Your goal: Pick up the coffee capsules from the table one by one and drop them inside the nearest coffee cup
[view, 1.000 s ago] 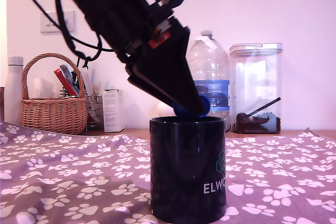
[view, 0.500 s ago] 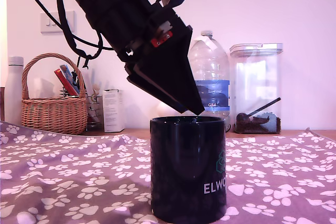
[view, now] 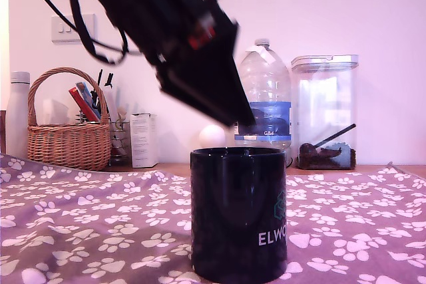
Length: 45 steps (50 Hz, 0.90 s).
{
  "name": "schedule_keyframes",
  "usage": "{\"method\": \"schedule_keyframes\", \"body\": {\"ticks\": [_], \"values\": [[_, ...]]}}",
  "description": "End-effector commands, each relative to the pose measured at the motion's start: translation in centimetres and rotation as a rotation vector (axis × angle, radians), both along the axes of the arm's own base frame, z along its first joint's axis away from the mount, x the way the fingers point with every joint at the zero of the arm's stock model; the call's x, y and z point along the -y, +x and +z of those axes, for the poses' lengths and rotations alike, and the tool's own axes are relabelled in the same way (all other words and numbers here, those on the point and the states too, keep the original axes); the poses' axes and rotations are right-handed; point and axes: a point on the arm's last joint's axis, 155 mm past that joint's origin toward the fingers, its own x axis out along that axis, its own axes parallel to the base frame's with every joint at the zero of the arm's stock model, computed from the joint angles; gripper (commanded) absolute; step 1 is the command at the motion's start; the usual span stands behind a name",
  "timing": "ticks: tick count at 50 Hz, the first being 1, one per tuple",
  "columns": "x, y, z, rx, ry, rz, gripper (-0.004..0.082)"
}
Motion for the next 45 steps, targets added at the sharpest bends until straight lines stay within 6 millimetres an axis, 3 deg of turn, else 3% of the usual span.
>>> {"method": "schedule_keyframes", "body": {"ticks": [1, 3, 24, 33, 45], "values": [[-0.2, 0.4, 2.1, 0.027, -0.056, 0.007, 0.0044], [-0.6, 0.7, 2.7, 0.027, -0.074, 0.019, -0.0028], [-3.9, 7.1, 5.4, 0.097, -0.229, 0.264, -0.0019], [-5.9, 9.0, 4.8, 0.139, -0.267, 0.377, -0.0019], [-8.1, 9.5, 2.7, 0.131, -0.267, 0.456, -0.0019]]}}
